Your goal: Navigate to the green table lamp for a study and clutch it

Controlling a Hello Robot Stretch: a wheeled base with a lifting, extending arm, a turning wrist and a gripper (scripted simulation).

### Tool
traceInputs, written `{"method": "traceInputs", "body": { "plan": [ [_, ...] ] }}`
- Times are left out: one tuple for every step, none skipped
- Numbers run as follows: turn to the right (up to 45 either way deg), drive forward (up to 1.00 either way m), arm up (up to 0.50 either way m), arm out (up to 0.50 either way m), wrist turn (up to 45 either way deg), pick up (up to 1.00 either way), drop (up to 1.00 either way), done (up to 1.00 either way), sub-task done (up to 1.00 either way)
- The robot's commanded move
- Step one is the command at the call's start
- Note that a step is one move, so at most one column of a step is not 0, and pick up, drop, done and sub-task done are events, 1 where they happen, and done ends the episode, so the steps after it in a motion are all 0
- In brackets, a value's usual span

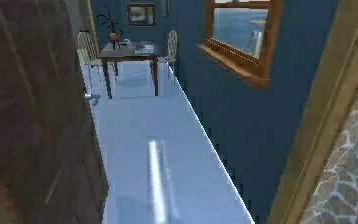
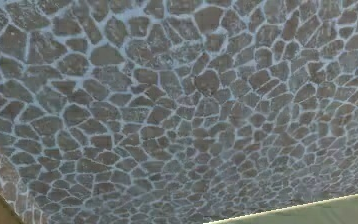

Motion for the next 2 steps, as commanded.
{"method": "traceInputs", "body": {
  "plan": [
    [0.0,1.00,0.00,0.00,0.0,0.00,0.00,0.00,0.00],
    [0.0,0.55,0.00,0.00,0.0,0.00,0.00,0.00,0.00]
  ]
}}
